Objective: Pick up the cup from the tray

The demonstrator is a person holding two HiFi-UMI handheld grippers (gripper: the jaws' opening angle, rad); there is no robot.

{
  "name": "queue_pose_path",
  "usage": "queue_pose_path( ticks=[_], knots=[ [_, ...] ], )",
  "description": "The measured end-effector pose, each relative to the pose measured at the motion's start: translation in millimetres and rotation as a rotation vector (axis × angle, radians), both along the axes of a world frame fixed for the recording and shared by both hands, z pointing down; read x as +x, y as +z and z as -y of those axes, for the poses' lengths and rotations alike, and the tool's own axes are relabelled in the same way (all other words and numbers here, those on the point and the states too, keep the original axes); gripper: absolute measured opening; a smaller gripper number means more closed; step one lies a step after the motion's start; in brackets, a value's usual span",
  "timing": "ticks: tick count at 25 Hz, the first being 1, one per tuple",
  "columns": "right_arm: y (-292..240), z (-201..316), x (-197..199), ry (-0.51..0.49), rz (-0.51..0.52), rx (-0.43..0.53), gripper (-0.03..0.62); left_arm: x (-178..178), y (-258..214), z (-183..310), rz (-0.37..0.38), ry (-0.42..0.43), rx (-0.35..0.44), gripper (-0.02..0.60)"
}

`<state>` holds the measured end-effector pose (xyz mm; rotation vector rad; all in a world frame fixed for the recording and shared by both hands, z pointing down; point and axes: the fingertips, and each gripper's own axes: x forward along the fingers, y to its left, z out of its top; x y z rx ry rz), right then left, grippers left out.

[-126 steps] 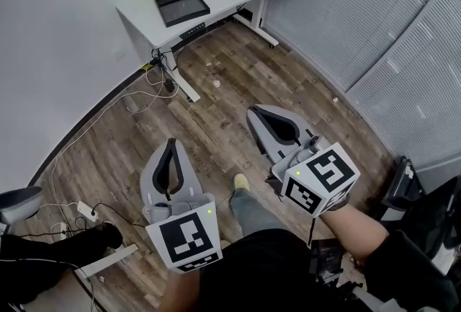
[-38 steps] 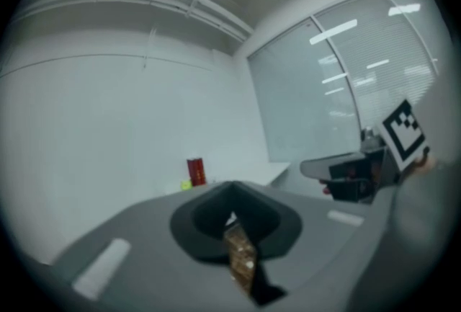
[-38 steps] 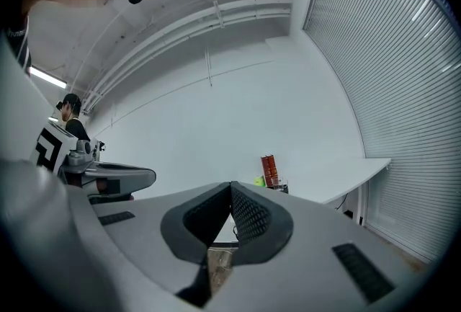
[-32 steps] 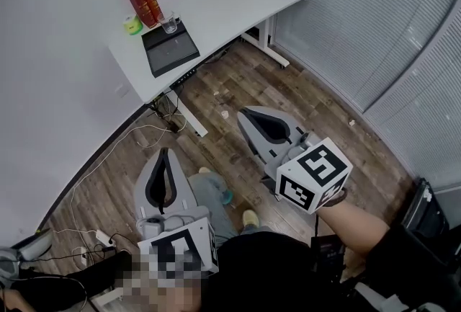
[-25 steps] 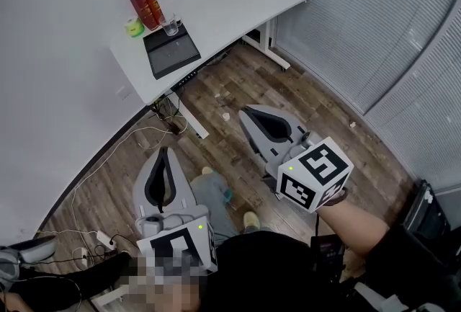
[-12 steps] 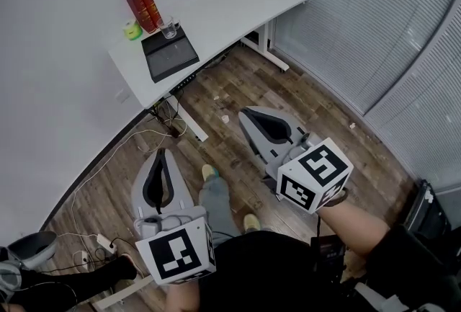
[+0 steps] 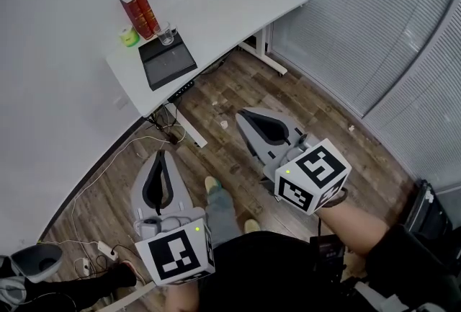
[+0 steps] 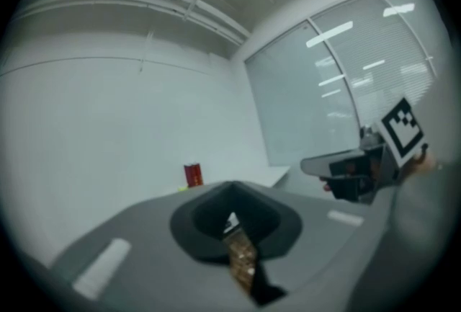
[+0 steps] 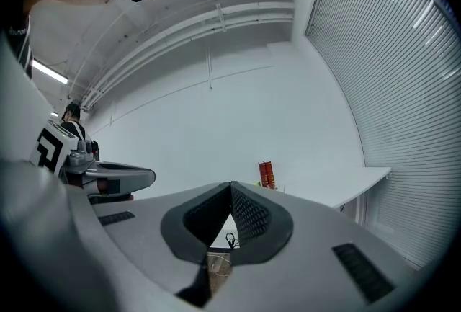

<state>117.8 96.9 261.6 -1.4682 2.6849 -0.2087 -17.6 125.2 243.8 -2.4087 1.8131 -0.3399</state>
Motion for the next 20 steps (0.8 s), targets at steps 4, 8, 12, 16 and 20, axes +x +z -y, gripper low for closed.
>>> queue_pose_path(
  ticks=[4, 8, 12, 16, 20],
  knots=[
    [0.3, 12.6, 0.7, -0.002, -0.005, 0.0, 0.014, -1.1, 2.5, 12.0, -0.007, -0.005, -0.002, 0.002],
    [3.9, 28.4, -6.2, -0.014, -0.013, -0.012, 0.014, -8.9, 8.2, 25.8, -0.016, -0.022, -0.021, 0.002],
    [8.5, 42.8, -11.6, -0.021, -0.015, -0.018, 0.014, -13.1, 13.3, 40.0, -0.015, -0.024, -0.03, 0.002],
    [10.5, 64.0, -15.4, -0.022, -0.013, -0.027, 0.014, -17.1, 13.7, 62.0, -0.014, -0.023, -0.03, 0.002],
    [11.6, 84.4, -16.0, -0.026, -0.009, -0.036, 0.014, -17.7, 14.1, 80.6, -0.006, -0.027, -0.044, 0.002]
  ],
)
